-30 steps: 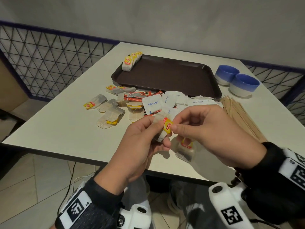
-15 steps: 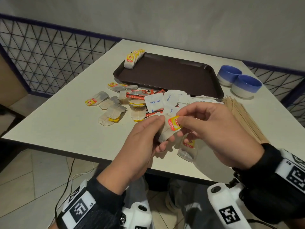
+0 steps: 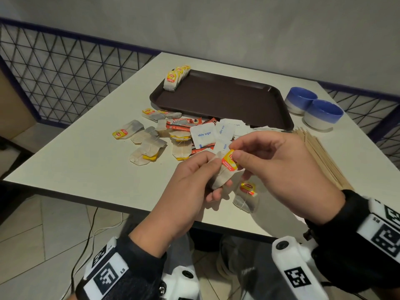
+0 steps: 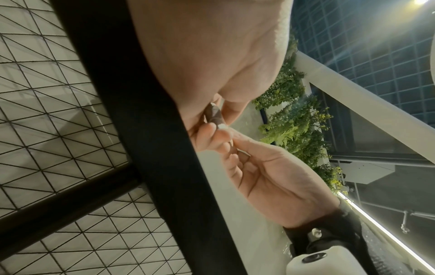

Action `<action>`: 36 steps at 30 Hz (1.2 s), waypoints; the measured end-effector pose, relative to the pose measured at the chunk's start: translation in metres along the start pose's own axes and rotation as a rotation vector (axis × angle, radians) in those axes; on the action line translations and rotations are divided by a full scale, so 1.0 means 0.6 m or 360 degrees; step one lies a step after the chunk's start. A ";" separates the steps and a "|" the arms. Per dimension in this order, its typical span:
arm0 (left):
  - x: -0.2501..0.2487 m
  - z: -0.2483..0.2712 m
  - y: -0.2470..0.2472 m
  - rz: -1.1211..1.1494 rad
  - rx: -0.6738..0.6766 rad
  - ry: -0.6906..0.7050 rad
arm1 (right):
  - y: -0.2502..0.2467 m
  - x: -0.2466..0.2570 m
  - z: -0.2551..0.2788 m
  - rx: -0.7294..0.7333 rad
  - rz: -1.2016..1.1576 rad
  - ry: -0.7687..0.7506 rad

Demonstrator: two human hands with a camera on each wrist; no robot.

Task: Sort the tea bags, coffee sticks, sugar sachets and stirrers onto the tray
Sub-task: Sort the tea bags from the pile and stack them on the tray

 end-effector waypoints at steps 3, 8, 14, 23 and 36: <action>0.002 0.001 0.001 0.0024 -0.0016 -0.0009 | -0.004 0.006 0.003 -0.0035 0.0081 -0.0057; 0.003 0.001 0.000 -0.0073 0.0002 0.0033 | 0.002 0.007 0.005 0.0000 0.0150 -0.0083; 0.001 0.002 -0.001 -0.0141 0.0016 0.0083 | 0.009 -0.014 0.004 0.0180 -0.0016 0.0184; 0.003 -0.001 0.002 0.0066 0.0044 0.0086 | -0.005 -0.017 0.001 0.0241 -0.0075 0.0231; -0.006 -0.002 -0.003 -0.0250 0.0045 0.0291 | -0.033 -0.023 -0.011 0.0235 0.0151 0.0206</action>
Point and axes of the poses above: each hand's wrist, its own z-axis away from the middle knuckle, its own y-axis out of the palm, x = y × z, the point moved 7 cm from there along -z, towards the middle knuckle, and after that the axes turned 14 degrees about z, right-handed, at the moved point
